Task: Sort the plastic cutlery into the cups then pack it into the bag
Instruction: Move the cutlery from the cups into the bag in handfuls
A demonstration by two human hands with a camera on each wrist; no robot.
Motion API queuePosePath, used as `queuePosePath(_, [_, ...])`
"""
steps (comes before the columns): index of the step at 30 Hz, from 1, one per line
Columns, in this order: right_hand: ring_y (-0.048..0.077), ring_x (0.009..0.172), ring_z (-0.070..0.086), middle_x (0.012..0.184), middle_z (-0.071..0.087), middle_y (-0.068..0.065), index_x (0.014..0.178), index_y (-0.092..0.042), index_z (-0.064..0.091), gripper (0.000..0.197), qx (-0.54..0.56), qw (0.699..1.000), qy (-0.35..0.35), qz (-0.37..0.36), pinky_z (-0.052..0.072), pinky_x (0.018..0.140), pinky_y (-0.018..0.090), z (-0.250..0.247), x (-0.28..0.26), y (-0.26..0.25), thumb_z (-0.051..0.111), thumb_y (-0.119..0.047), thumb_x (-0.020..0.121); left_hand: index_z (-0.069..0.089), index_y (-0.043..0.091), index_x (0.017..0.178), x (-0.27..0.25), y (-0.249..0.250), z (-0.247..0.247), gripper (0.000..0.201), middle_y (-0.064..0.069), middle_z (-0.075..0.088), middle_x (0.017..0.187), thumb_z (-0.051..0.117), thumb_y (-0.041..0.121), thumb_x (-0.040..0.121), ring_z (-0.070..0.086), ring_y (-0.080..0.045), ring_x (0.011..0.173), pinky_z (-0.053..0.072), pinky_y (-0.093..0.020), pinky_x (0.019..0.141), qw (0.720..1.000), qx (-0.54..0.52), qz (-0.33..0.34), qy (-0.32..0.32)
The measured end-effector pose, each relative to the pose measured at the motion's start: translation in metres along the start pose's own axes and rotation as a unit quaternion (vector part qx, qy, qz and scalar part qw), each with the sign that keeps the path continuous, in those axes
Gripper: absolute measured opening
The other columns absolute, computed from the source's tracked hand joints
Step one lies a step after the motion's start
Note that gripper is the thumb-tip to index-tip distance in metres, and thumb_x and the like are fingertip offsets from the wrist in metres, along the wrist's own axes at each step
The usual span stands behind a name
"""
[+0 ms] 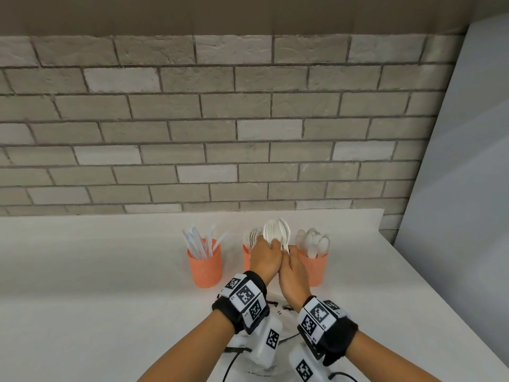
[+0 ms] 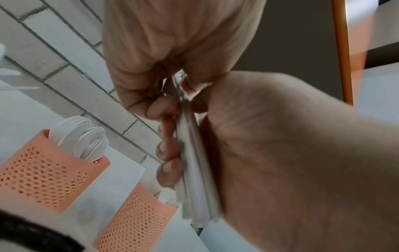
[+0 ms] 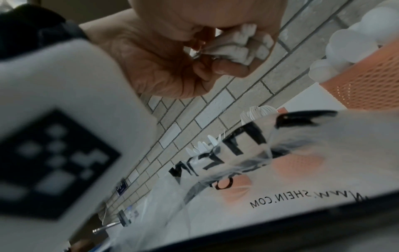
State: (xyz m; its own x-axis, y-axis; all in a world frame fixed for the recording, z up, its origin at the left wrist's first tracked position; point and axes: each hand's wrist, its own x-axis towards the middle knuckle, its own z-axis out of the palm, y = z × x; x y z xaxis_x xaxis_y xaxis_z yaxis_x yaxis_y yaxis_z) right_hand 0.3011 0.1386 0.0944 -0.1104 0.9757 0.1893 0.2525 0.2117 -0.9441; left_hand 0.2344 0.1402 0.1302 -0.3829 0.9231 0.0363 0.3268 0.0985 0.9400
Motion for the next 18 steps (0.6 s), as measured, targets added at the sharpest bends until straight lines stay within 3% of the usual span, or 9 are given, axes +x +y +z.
queuePosePath(4, [0.015,0.058,0.041,0.065,0.045,0.000,0.083,-0.015,0.044,0.019,0.019,0.999,0.005,0.035,0.035,0.060,0.032,0.000,0.004,0.003,0.031,-0.016,0.097,0.054,-0.006,0.110,0.000,-0.003,0.000,0.030,-0.022,0.063,0.092,0.038,0.014,0.095,0.056,-0.031,0.079,0.041,-0.029,0.065,0.999,0.034,0.020,-0.001])
queuePosePath(7, [0.015,0.062,0.042,0.069,0.046,0.001,0.089,-0.010,0.046,0.017,0.017,0.998,0.020,0.052,0.034,0.059,0.031,-0.005,0.009,0.003,0.031,-0.014,0.097,0.056,-0.001,0.097,-0.001,-0.006,-0.003,0.023,-0.007,0.055,0.074,0.038,0.015,0.095,0.053,-0.022,0.075,0.040,-0.028,0.065,1.000,0.028,0.011,-0.004])
queuePosePath(11, [0.018,0.063,0.042,0.071,0.047,0.005,0.099,-0.003,0.051,0.023,0.038,0.996,0.025,0.079,0.035,0.064,0.032,-0.010,0.018,0.006,0.031,-0.015,0.095,0.050,0.000,0.112,-0.006,-0.008,-0.010,0.029,-0.005,0.067,0.079,0.034,0.018,0.097,0.058,-0.017,0.075,0.044,-0.026,0.069,1.000,0.015,0.002,0.007])
queuePosePath(14, [0.011,0.053,0.037,0.065,0.043,0.002,0.099,-0.007,0.053,0.024,0.094,0.991,0.000,0.095,0.030,0.051,0.024,-0.014,0.020,0.003,0.036,-0.024,0.097,0.042,0.002,0.122,-0.005,-0.008,-0.014,0.029,0.003,0.057,0.068,0.032,0.018,0.099,0.052,-0.007,0.065,0.041,-0.022,0.061,1.000,-0.009,-0.003,0.025])
queuePosePath(16, [0.006,0.044,0.031,0.061,0.039,-0.001,0.093,-0.015,0.048,0.018,0.129,0.986,-0.039,0.098,0.025,0.040,0.019,-0.017,0.018,-0.002,0.043,-0.032,0.096,0.039,0.002,0.124,-0.001,-0.009,-0.015,0.029,-0.006,0.058,0.072,0.033,0.015,0.099,0.055,-0.015,0.063,0.048,-0.027,0.063,0.999,-0.038,-0.005,0.027])
queuePosePath(18, [0.003,0.036,0.027,0.057,0.035,-0.003,0.094,-0.016,0.044,0.022,0.157,0.979,-0.080,0.107,0.020,0.034,0.016,-0.019,0.018,-0.004,0.044,-0.037,0.096,0.042,0.006,0.123,0.000,-0.009,-0.015,0.028,-0.015,0.061,0.085,0.037,0.011,0.096,0.061,-0.029,0.073,0.052,-0.034,0.072,0.999,-0.042,0.002,0.031])
